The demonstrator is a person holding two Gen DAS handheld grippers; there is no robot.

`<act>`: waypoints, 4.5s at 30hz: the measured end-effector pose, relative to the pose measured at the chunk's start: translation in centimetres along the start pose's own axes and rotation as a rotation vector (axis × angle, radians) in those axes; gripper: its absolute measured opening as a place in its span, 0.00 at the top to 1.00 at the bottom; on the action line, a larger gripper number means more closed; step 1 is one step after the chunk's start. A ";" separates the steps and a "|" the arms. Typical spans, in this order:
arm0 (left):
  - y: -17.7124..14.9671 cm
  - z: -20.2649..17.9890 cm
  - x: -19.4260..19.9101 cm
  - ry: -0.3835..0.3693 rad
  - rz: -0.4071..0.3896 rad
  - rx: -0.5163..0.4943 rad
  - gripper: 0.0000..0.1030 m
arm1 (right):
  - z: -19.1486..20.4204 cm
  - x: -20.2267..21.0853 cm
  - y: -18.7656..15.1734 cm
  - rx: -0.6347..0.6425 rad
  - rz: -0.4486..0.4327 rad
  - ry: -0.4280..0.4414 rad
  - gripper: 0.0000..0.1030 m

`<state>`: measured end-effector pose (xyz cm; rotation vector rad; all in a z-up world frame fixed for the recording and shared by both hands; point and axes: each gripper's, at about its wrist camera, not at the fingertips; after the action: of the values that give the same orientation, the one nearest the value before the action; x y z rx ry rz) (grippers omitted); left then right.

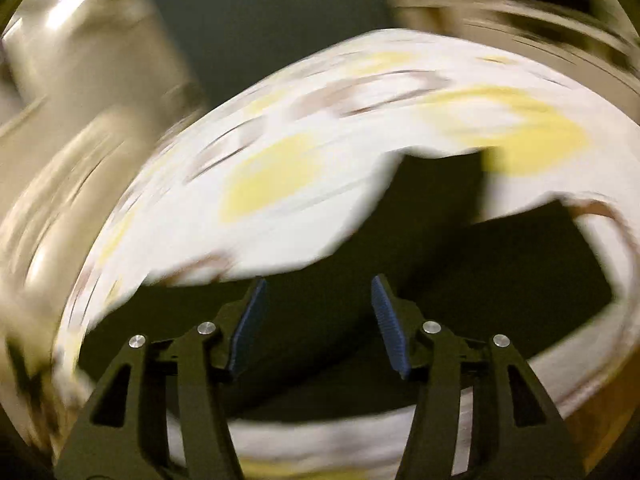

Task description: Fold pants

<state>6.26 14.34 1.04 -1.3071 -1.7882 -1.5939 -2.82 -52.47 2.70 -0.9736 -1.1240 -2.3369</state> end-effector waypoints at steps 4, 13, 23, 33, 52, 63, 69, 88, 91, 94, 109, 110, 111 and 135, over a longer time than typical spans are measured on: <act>1.3 -1.5 -2.6 0.020 0.018 0.020 0.32 | -9.7 0.4 3.6 -0.195 0.006 -0.104 0.47; 1.0 -3.4 -6.7 0.082 0.081 0.096 0.29 | -14.5 -4.5 3.9 -0.097 0.233 -0.064 0.90; 0.1 -4.1 -8.0 0.140 0.080 0.115 0.24 | -17.9 -2.3 5.1 -0.238 0.124 -0.128 0.82; -0.1 -4.2 -8.4 0.148 0.076 0.111 0.20 | -1.1 -8.6 9.4 -0.042 0.138 -0.128 0.49; -0.1 -3.9 -8.5 0.132 0.091 0.140 0.19 | 4.7 -14.3 12.9 -0.068 0.182 -0.276 0.93; -0.6 -4.5 -8.9 0.159 0.103 0.120 0.18 | -10.0 3.8 6.2 -0.258 -0.213 0.221 0.94; -0.8 -4.8 -9.3 0.174 0.109 0.114 0.16 | -18.3 1.7 -0.5 -0.439 -0.134 0.208 0.94; -0.9 -4.9 -9.2 0.170 0.109 0.112 0.16 | -20.6 0.8 -3.1 -0.552 -0.124 0.194 0.62; -0.9 -4.9 -9.2 0.173 0.108 0.106 0.16 | -20.4 -0.1 -2.3 -0.518 -0.060 0.172 0.93; -1.0 -4.9 -9.2 0.172 0.108 0.103 0.16 | -20.8 -0.9 -2.5 -0.483 -0.016 0.098 0.94; -0.7 -6.2 -7.9 0.239 0.066 0.028 0.16 | -20.7 0.0 3.1 -0.292 0.050 0.117 0.51; -0.6 -6.3 -7.8 0.242 0.063 0.023 0.16 | -20.8 -0.9 3.7 -0.275 0.082 0.132 0.47; -0.5 -6.3 -7.7 0.244 0.060 0.022 0.16 | -20.9 -1.2 3.9 -0.270 0.098 0.133 0.47; -0.9 -6.2 -8.5 0.260 0.096 0.017 0.16 | -14.6 -4.5 3.0 -0.062 0.357 0.121 0.79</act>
<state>7.82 5.61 -4.60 -1.1042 -1.5552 -1.6100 -4.17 -65.69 -5.46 -0.9514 -0.7641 -2.1176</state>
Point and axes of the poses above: each gripper's, at about its wrist camera, not at the fingertips, and x roughly against the way its jaws point, z to its left, y to its top, and after that the axes turned 8 degrees about z, right-handed
